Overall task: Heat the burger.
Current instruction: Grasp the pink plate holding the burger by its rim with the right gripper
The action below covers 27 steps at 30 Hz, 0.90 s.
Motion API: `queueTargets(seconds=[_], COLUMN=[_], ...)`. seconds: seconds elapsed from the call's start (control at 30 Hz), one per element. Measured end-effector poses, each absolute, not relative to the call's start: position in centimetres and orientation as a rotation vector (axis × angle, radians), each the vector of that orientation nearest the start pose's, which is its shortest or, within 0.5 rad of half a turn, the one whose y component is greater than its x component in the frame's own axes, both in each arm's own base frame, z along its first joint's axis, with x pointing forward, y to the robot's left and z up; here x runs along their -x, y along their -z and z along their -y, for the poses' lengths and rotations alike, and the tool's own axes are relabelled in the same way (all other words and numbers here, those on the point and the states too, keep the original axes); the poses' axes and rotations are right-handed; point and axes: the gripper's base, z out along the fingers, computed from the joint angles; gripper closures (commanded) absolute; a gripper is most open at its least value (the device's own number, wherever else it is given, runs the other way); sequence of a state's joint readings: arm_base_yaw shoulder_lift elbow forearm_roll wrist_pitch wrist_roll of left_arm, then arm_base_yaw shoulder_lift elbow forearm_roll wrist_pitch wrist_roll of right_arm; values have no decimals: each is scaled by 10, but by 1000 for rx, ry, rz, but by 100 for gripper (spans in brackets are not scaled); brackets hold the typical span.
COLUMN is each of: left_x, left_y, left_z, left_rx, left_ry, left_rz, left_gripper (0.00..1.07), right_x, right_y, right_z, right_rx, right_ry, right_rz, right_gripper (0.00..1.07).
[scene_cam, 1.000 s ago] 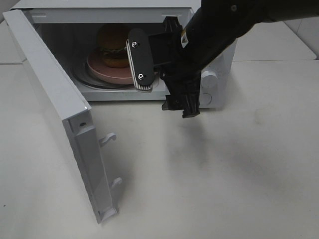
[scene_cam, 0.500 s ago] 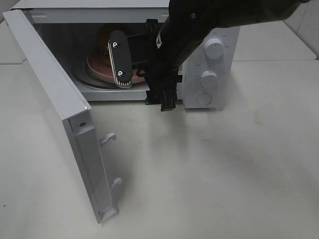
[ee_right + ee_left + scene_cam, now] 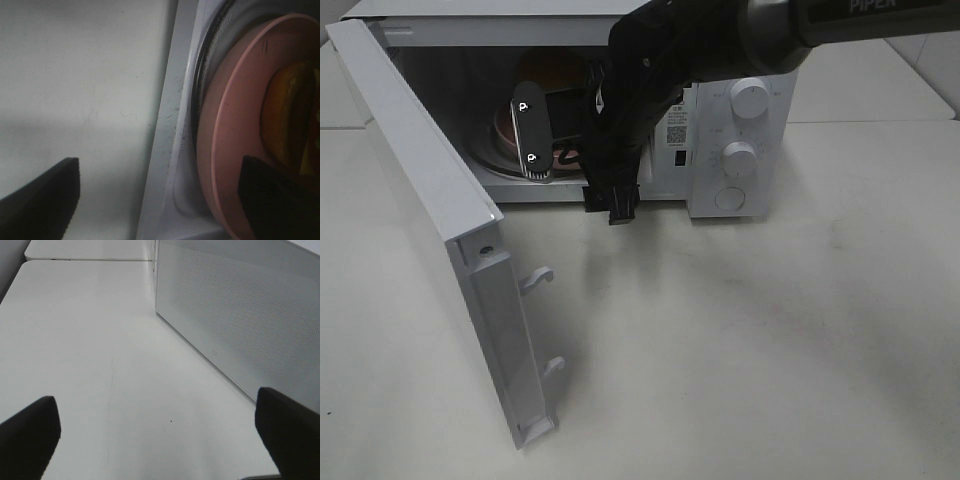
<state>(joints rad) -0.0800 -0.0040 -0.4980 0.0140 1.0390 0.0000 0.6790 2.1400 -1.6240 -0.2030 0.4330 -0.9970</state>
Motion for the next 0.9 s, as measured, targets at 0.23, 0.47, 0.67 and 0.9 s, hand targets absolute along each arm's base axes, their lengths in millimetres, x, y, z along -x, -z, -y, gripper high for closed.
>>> queueTargets(seconds=[0.23, 0.47, 0.67, 0.9], left_x=[4, 4, 4, 4], left_y=[-278, -278, -278, -278], left_z=[-1, -1, -1, -1], left_rx=[-80, -80, -80, -80], left_ry=[34, 34, 34, 34], left_rz=[-2019, -2019, -2019, -2019], left_gripper=[9, 9, 9, 9], right_x=[-392, -404, -416, -428], right_y=[-179, -166, -161, -153], right_z=[-306, -316, -325, -327], right_rx=[1933, 1929, 1908, 1909], right_ry=[331, 333, 337, 353], right_rz=[-1491, -1494, -1484, -1503], right_gripper=[25, 26, 27, 27])
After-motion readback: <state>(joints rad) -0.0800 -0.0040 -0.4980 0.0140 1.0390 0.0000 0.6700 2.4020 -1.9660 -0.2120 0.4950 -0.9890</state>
